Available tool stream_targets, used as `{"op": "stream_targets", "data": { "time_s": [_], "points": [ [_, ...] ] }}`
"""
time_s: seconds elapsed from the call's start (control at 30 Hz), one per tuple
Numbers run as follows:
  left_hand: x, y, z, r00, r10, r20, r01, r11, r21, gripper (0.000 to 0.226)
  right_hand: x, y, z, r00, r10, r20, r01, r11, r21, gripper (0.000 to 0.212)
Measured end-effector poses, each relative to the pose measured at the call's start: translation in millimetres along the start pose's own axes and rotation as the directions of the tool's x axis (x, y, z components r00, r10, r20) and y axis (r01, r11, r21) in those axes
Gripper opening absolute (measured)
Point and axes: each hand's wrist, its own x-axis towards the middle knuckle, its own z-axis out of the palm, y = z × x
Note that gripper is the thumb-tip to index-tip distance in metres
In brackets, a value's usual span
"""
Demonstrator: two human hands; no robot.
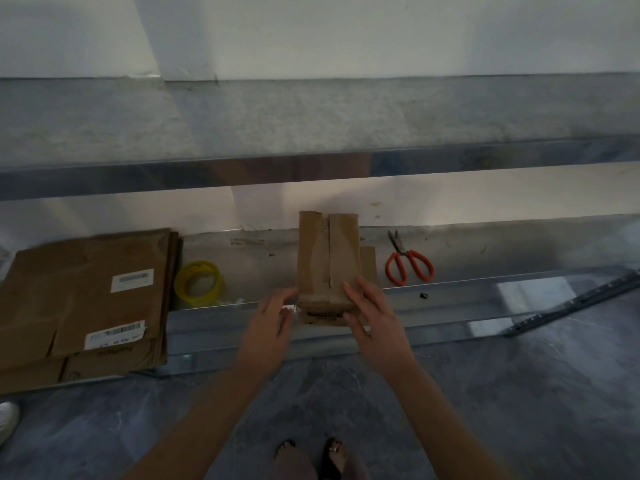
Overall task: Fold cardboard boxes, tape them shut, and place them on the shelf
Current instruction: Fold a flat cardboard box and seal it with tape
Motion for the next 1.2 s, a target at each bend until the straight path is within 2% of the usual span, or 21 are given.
{"op": "stream_targets", "data": {
  "time_s": [0.07,0.17,0.27,0.4,0.47,0.57,0.63,0.7,0.73,0.8,0.83,0.9,1.0,1.07,1.2],
  "points": [
    [-7,1,4,0.996,0.054,0.069,-0.051,0.998,-0.045,0.043,3,0,-2,1.000,0.005,-0.004,-0.005,0.999,0.046,0.055],
    [-2,3,9,0.997,0.024,0.070,-0.016,0.993,-0.117,0.042,10,-1,-5,0.998,0.048,-0.037,-0.044,0.992,0.117,0.048],
    [15,1,8,0.994,0.066,0.087,-0.059,0.995,-0.075,0.044,16,1,-7,0.998,0.033,-0.054,-0.029,0.998,0.060,0.042],
    [25,3,7,0.991,0.105,0.083,-0.103,0.994,-0.037,0.045,17,6,-6,0.998,0.000,-0.059,0.003,0.999,0.051,0.046],
    [24,7,10,0.991,0.099,0.085,-0.098,0.995,-0.021,0.047,17,4,-2,0.995,0.020,-0.099,-0.013,0.998,0.066,0.043],
    [29,10,17,0.998,0.049,0.033,-0.051,0.996,0.070,0.039,21,-3,1,0.989,0.023,-0.143,-0.021,1.000,0.017,0.043],
    [33,13,17,0.999,0.032,0.036,-0.036,0.994,0.104,0.039,27,1,-10,0.997,0.031,-0.073,-0.029,0.999,0.034,0.048],
    [39,16,6,0.987,0.035,0.158,-0.041,0.998,0.038,0.048,32,13,-30,0.998,-0.007,0.066,0.002,0.998,0.062,0.056],
    [43,18,-4,0.961,0.045,0.273,-0.050,0.999,0.012,0.055,34,20,-41,0.991,-0.021,0.130,0.014,0.998,0.060,0.058],
    [51,18,-21,0.879,0.091,0.468,-0.152,0.984,0.094,0.064,39,27,-60,0.977,-0.032,0.210,0.030,0.999,0.013,0.057],
    [56,16,-26,0.858,0.111,0.501,-0.214,0.965,0.153,0.066,42,27,-66,0.972,-0.035,0.231,0.038,0.999,-0.010,0.055],
    [63,13,-27,0.865,0.140,0.483,-0.254,0.950,0.180,0.064,49,23,-72,0.964,-0.040,0.262,0.053,0.998,-0.041,0.052],
    [64,9,-21,0.880,0.158,0.448,-0.229,0.967,0.109,0.061,54,22,-70,0.963,-0.076,0.259,0.092,0.994,-0.052,0.052],
    [62,6,-19,0.888,0.167,0.429,-0.244,0.961,0.129,0.059,52,26,-67,0.964,-0.098,0.246,0.109,0.994,-0.030,0.050],
    [57,4,-11,0.917,0.180,0.356,-0.218,0.974,0.068,0.058,48,28,-59,0.982,-0.053,0.184,0.050,0.999,0.020,0.048]
  ]
}}
